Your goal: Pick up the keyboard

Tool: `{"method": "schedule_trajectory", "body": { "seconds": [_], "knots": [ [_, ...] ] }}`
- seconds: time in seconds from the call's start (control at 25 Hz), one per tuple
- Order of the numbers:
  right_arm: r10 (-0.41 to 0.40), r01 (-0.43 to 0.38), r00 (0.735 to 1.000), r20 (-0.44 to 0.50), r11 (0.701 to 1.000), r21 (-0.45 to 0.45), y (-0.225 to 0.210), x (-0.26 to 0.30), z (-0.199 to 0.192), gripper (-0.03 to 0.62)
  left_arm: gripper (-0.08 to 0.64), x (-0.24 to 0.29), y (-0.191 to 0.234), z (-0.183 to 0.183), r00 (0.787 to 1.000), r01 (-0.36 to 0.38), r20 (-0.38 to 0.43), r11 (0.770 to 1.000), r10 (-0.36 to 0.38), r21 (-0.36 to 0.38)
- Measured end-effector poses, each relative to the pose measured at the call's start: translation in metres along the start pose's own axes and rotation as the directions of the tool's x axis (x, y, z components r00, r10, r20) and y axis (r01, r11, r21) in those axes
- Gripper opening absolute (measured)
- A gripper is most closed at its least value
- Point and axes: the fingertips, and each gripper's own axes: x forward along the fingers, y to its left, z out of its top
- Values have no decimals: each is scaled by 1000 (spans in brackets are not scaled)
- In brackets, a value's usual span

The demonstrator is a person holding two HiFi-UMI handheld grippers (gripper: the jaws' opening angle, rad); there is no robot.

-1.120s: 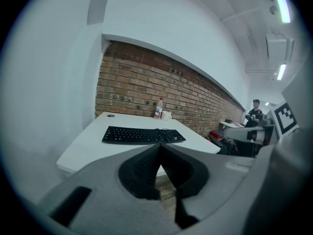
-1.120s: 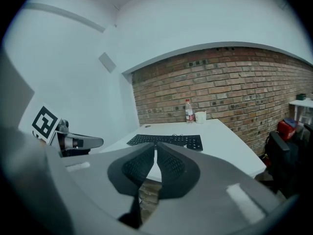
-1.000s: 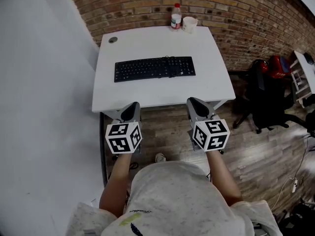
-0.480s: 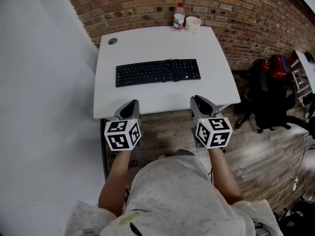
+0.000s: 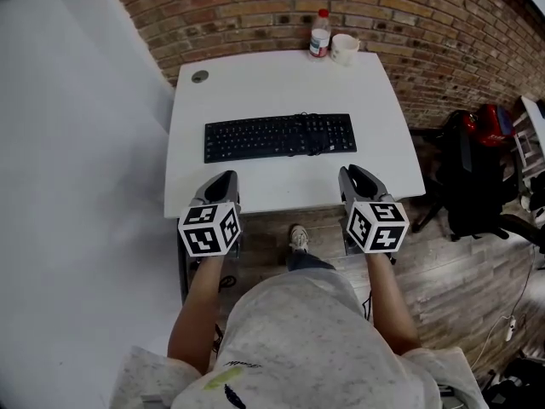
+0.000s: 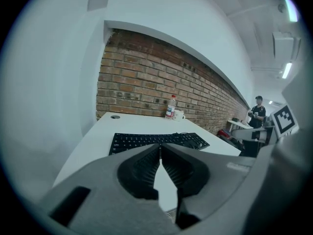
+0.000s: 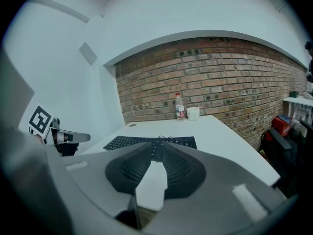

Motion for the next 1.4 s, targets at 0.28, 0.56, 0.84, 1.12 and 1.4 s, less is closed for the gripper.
{"method": "schedule_trajectory", "body": {
  "seconds": [0.28, 0.56, 0.84, 1.12, 1.4],
  "knots": [
    [-8, 8, 999, -39, 1000, 2, -29, 45, 4, 89, 54, 49, 31, 11, 998, -55, -26, 998, 55, -12],
    [-8, 8, 996, -89, 1000, -6, -58, 89, 6, 127, 122, 93, 68, 8, 987, -139, -88, 990, 137, -25],
    [-1, 1, 989, -146, 1000, -2, -83, 127, 2, 179, 206, 127, 99, -1, 965, -215, -164, 976, 206, -37],
    [12, -10, 978, -209, 1000, 9, -103, 156, -9, 241, 281, 147, 119, -11, 946, -264, -214, 962, 245, -65],
    [44, -32, 959, -279, 998, 48, -115, 177, -25, 323, 317, 156, 126, -13, 935, -292, -223, 955, 275, -47]
  ]
}}
